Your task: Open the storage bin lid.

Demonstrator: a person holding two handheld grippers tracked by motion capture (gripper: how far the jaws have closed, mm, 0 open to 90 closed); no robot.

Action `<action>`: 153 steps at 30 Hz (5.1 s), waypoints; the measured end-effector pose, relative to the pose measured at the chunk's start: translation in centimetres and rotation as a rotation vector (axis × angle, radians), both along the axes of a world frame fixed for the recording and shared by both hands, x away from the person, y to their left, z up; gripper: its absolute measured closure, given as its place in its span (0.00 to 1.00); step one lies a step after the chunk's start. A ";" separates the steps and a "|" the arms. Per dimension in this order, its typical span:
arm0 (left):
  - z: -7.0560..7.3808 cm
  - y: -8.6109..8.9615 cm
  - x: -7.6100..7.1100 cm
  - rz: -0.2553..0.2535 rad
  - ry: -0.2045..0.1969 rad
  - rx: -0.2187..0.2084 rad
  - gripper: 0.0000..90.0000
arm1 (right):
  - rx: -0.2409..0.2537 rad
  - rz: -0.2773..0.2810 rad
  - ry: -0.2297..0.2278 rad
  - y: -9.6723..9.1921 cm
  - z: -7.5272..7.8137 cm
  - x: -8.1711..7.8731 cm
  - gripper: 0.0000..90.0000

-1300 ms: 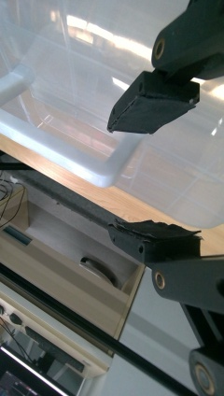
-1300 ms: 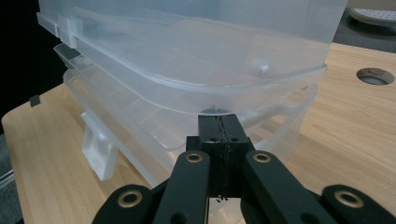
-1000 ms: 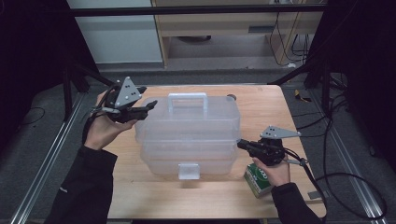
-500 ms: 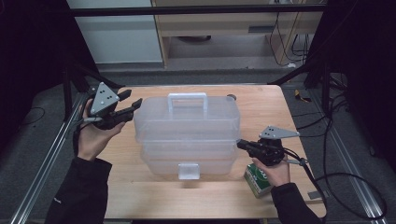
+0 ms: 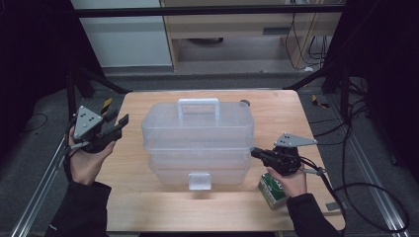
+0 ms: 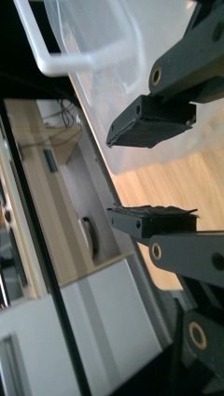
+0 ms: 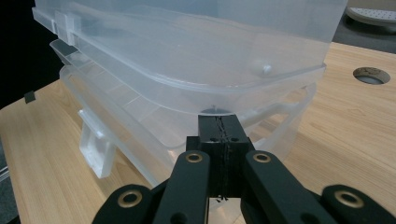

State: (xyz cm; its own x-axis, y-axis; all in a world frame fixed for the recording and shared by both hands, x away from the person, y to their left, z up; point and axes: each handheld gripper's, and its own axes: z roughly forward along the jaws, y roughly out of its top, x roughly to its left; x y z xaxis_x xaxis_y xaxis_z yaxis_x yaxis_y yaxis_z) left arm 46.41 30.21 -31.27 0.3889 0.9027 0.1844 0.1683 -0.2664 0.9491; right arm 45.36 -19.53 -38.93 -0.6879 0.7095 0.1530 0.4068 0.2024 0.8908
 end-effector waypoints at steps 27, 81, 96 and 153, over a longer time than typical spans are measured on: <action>-7.0 1.0 -2.0 -0.078 0.199 -0.010 0.89 | -0.005 -0.001 0.004 0.0 -0.1 0.0 1.00; -5.8 -3.2 -0.9 -0.230 0.169 -0.042 0.99 | 0.041 -0.018 -0.022 -0.6 1.7 1.5 1.00; -6.1 -3.2 -0.8 -0.227 0.172 -0.030 0.96 | 0.045 -0.017 -0.026 -0.6 1.7 1.4 1.00; -6.4 -3.9 0.7 -0.160 0.077 0.031 0.71 | -0.114 -0.074 0.050 -0.1 -1.0 1.4 0.81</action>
